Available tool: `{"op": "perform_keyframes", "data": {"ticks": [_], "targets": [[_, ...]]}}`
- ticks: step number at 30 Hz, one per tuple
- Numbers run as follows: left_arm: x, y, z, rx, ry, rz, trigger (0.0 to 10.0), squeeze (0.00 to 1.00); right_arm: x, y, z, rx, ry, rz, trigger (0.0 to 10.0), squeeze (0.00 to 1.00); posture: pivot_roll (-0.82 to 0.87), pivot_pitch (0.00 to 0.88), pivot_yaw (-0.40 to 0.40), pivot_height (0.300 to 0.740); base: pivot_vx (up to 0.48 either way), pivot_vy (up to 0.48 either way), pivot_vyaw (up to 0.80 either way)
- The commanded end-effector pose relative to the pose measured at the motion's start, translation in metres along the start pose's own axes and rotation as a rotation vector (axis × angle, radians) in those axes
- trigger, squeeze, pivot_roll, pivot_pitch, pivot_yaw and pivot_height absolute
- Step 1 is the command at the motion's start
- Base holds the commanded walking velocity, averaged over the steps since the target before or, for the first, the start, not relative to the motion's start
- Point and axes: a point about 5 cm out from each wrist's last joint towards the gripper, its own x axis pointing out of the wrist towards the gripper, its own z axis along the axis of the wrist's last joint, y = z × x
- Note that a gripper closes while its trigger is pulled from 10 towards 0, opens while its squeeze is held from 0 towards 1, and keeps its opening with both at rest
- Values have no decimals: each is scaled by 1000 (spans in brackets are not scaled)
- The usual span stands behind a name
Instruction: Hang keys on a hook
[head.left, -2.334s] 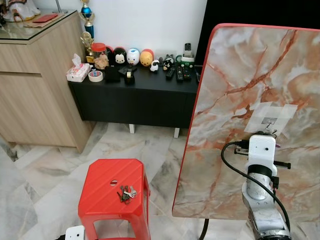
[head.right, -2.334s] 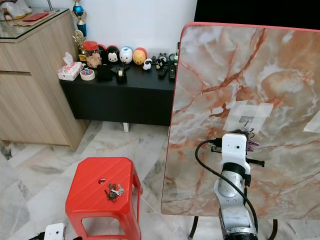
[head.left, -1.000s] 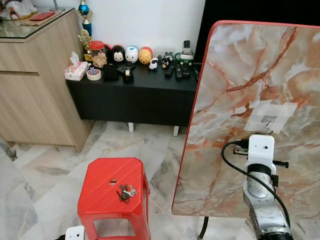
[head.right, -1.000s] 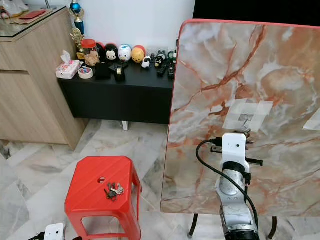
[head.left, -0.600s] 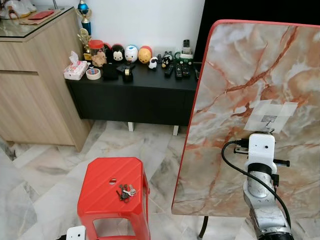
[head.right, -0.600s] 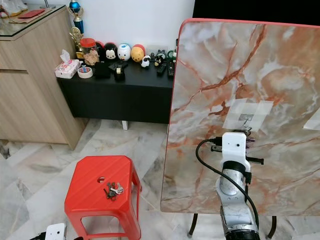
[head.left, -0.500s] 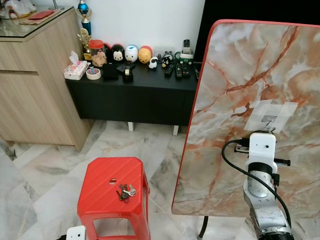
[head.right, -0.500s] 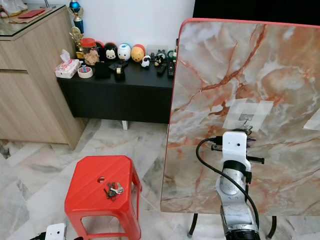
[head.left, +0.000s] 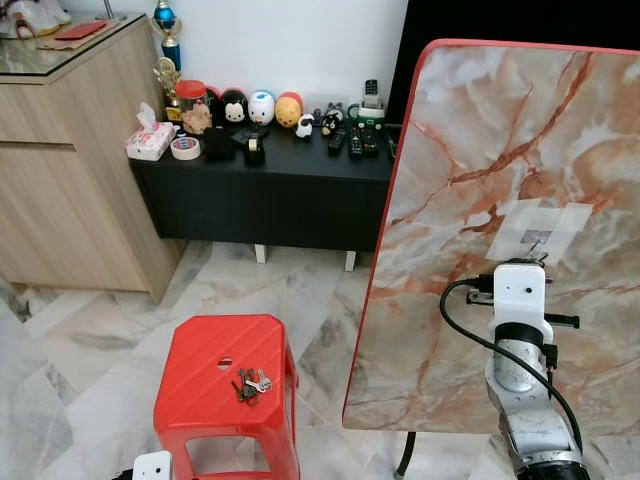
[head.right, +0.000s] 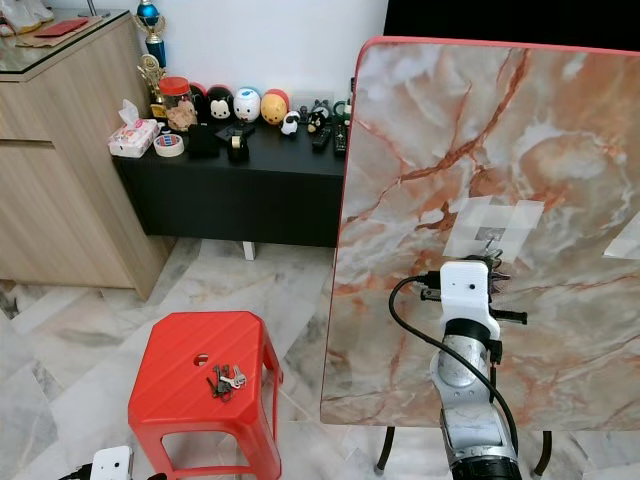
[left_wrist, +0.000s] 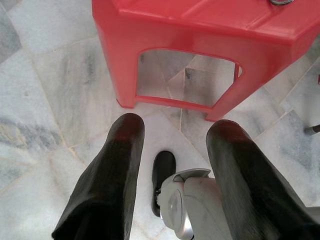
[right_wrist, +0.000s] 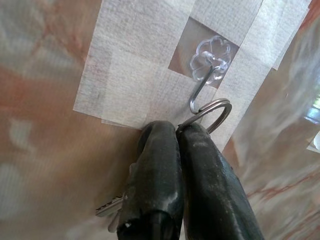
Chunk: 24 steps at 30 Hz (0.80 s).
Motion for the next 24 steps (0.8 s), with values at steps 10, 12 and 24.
{"op": "perform_keyframes", "data": {"ticks": [10, 12, 24], "targets": [[1, -6, 4, 2, -29, -10, 10000, 0, 14, -3, 18, 1, -6, 11, 10000, 0, 50, 0, -68, 740, 0, 0, 0], [1, -6, 4, 3, -32, -11, 10000, 0, 16, -4, 20, 1, -4, 13, 10000, 0, 48, 0, -68, 740, 0, 0, 0], [1, -4, 2, 2, -24, -7, 10000, 0, 14, 4, 18, -15, 54, 73, 10000, 0, 49, 0, -68, 740, 0, 0, 0]]}}
